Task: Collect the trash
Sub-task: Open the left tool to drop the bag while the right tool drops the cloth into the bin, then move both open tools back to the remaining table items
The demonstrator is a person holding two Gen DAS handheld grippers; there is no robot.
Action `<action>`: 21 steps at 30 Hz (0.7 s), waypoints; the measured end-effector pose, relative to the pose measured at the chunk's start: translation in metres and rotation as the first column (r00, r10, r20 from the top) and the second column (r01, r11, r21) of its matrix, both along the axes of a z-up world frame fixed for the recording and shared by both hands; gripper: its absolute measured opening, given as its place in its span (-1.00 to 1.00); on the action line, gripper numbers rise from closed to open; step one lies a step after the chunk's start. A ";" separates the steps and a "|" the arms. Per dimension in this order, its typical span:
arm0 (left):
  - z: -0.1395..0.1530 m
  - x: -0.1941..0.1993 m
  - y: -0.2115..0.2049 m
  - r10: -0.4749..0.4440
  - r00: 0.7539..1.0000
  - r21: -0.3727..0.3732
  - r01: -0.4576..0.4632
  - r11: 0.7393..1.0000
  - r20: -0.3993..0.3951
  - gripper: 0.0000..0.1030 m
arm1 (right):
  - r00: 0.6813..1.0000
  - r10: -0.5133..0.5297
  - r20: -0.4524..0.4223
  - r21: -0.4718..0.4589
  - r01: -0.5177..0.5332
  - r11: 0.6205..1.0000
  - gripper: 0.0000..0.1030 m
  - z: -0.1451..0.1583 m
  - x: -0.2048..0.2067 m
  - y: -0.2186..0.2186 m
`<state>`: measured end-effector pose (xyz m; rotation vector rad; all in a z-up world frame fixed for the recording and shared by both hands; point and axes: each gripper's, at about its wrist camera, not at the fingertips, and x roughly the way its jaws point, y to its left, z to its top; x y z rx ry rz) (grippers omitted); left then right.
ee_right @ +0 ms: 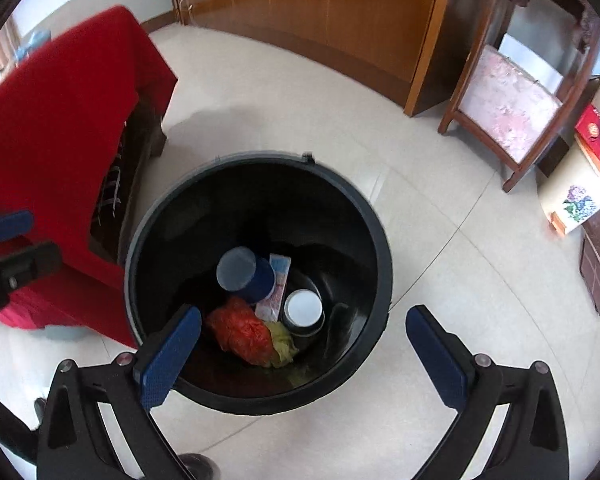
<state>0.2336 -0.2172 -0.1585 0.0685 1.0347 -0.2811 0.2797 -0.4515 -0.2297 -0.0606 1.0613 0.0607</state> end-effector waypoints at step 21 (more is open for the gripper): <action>0.095 -0.047 0.108 0.168 0.950 -0.038 -0.163 0.986 0.265 0.63 | 0.969 0.004 0.247 0.042 -0.015 0.999 1.00 0.140 -0.038 0.088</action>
